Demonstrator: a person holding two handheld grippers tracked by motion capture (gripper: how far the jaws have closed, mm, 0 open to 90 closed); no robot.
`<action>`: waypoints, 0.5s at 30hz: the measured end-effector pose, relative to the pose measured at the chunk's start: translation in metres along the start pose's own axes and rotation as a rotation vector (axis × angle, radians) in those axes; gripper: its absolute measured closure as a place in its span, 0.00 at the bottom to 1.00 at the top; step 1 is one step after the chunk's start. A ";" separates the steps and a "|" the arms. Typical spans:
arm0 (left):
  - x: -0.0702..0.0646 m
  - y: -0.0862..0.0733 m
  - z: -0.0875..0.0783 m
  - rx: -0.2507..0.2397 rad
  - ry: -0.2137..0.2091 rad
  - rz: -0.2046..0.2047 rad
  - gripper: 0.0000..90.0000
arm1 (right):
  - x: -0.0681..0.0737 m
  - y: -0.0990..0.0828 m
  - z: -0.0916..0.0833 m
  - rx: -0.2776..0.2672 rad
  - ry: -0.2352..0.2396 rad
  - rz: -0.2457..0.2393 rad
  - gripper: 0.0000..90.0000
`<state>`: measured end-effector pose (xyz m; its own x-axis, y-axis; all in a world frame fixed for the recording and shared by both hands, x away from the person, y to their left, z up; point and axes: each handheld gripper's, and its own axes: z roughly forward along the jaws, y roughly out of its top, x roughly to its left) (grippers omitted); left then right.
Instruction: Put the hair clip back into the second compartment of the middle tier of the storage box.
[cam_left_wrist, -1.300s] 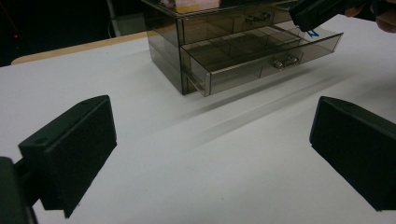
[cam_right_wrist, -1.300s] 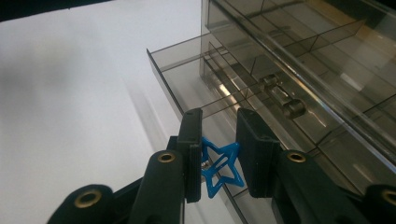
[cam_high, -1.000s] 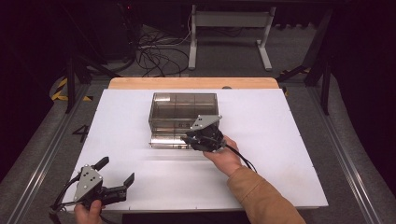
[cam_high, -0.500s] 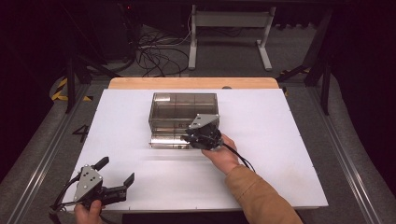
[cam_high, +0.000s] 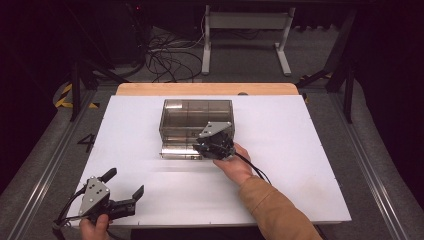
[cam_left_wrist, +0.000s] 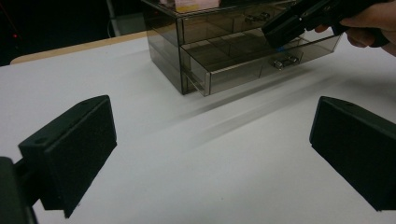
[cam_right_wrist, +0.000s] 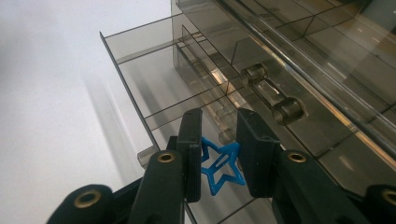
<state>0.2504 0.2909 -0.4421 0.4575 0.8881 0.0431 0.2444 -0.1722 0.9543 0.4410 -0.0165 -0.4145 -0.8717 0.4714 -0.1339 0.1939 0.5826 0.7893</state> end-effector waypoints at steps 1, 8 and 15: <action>0.000 0.000 0.000 0.000 0.001 0.001 0.01 | 0.000 0.000 0.001 0.001 0.002 -0.005 0.80; 0.000 0.000 0.000 0.001 -0.002 -0.002 0.01 | 0.002 0.002 0.006 0.011 0.001 -0.004 0.80; 0.000 0.000 0.000 0.002 0.000 0.000 0.01 | 0.002 0.003 0.007 0.018 -0.001 -0.003 0.80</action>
<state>0.2502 0.2915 -0.4419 0.4573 0.8883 0.0431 0.2458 -0.1728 0.9538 0.4429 -0.0088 -0.4166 -0.8718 0.4705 -0.1365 0.1995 0.5954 0.7782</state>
